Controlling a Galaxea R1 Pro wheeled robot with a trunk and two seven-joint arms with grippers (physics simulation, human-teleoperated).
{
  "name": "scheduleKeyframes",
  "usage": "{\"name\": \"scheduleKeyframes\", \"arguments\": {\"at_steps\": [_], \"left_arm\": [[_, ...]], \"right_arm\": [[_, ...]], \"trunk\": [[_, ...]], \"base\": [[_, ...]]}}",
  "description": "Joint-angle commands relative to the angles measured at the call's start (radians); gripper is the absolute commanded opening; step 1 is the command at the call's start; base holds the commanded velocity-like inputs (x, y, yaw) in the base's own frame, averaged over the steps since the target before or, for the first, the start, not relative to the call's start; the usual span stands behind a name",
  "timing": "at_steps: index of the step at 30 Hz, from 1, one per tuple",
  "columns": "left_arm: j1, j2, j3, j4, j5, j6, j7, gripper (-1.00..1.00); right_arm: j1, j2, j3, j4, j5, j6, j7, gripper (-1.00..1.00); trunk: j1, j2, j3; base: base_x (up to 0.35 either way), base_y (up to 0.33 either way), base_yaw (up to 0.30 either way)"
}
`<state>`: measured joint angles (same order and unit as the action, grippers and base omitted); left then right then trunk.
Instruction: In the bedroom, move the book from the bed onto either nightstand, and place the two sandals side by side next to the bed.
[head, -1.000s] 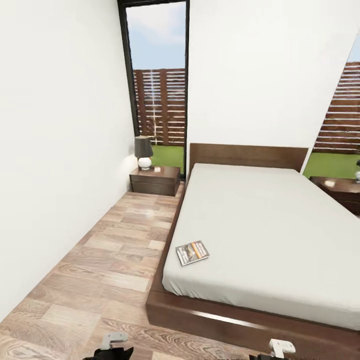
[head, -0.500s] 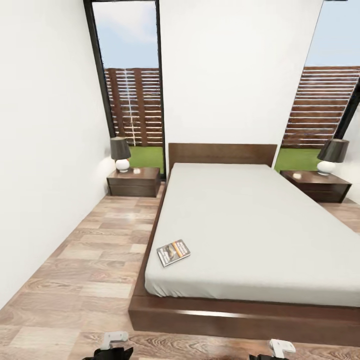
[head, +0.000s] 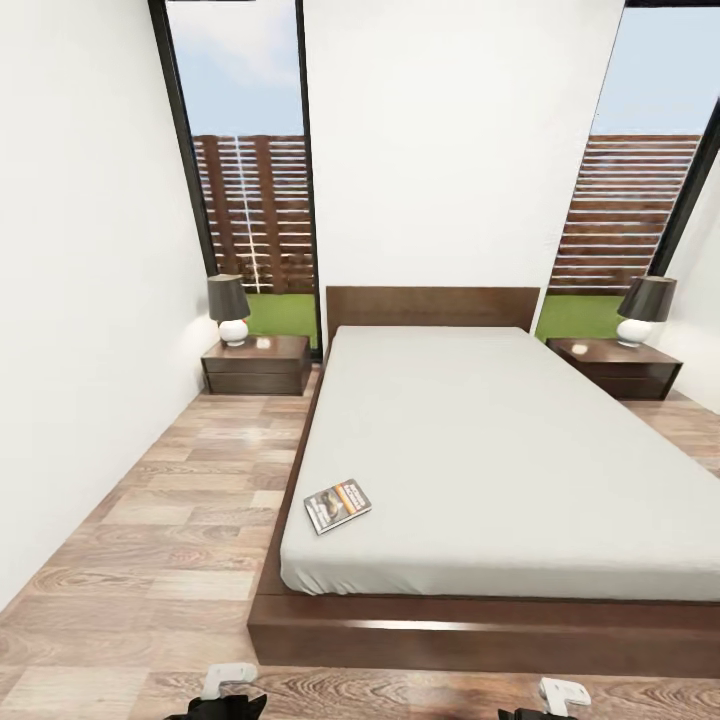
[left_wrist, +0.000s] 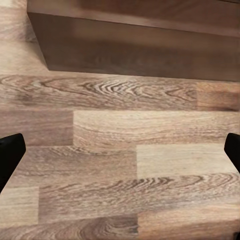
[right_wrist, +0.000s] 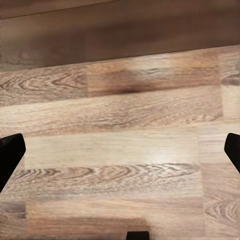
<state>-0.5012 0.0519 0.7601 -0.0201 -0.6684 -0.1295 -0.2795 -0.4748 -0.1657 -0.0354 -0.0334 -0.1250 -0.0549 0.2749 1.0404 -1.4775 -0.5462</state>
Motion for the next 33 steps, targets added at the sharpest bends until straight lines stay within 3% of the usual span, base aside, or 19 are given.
{"name": "scheduleKeyframes", "arguments": {"at_steps": [1,6,11,13,15,20,21,24,26,28,31,33], "left_arm": [[0.0,0.0,0.008,0.0,-0.01,-0.003,-0.003,1.0],[0.0,0.0,0.008,0.0,-0.01,-0.002,-0.004,1.0],[0.0,0.003,0.008,0.0,-0.01,-0.003,-0.012,1.0],[0.0,0.005,0.008,-0.001,-0.009,-0.004,-0.014,1.0],[0.0,0.006,0.008,-0.001,-0.008,-0.005,-0.019,1.0],[-0.006,0.007,0.009,-0.007,-0.007,0.004,-0.173,1.0],[-0.013,0.008,0.008,-0.011,-0.007,0.023,-0.249,1.0],[-0.038,0.007,0.007,-0.055,-0.007,0.116,-0.356,1.0],[-0.096,-0.005,0.006,-0.164,-0.006,0.265,-0.409,1.0],[-0.14,-0.038,0.005,-0.277,-0.005,0.382,-0.427,1.0],[-0.207,-0.11,0.004,-0.453,-0.004,0.56,-0.437,1.0],[-0.25,-0.139,0.004,-0.517,-0.003,0.648,-0.438,1.0]], "right_arm": [[-0.001,-0.001,-0.003,0.001,-0.011,-0.002,0.008,1.0],[-0.001,-0.009,-0.004,-0.001,-0.015,0.005,0.043,1.0],[-0.001,-0.053,-0.005,-0.001,-0.016,0.014,0.407,1.0],[-0.001,-0.061,-0.006,-0.001,-0.015,0.014,0.473,1.0],[-0.001,-0.063,-0.006,-0.001,-0.015,0.014,0.494,1.0],[-0.001,-0.066,-0.006,0.0,-0.015,0.013,0.512,1.0],[-0.001,-0.066,-0.006,0.0,-0.015,0.013,0.514,1.0],[-0.001,-0.066,-0.007,0.0,-0.015,0.013,0.514,1.0],[-0.001,-0.066,-0.007,0.0,-0.015,0.013,0.513,1.0],[-0.001,-0.066,-0.007,0.0,-0.015,0.013,0.513,1.0],[-0.001,-0.066,-0.008,0.0,-0.015,0.013,0.512,1.0],[-0.001,-0.066,-0.007,0.0,-0.015,0.013,0.512,1.0]], "trunk": [[0.0,-0.001,-0.001],[0.0,-0.001,-0.001],[0.0,-0.001,-0.001],[0.0,-0.001,-0.001],[0.0,-0.001,-0.001],[0.0,-0.001,-0.001],[0.0,-0.001,-0.001],[0.0,-0.001,-0.001],[0.0,-0.001,-0.001],[0.0,-0.001,-0.001],[0.0,-0.001,-0.001],[0.0,-0.001,-0.001]], "base": [[0.0,0.0,0.0],[0.0,0.0,0.0],[0.0,0.0,0.0],[0.0,0.0,0.0],[0.0,0.0,0.0],[0.0,0.0,0.0],[0.0,0.0,0.0],[0.0,0.0,0.0],[0.0,0.0,0.0],[0.0,0.0,0.0],[0.0,0.0,0.0],[0.0,0.0,0.0]]}}
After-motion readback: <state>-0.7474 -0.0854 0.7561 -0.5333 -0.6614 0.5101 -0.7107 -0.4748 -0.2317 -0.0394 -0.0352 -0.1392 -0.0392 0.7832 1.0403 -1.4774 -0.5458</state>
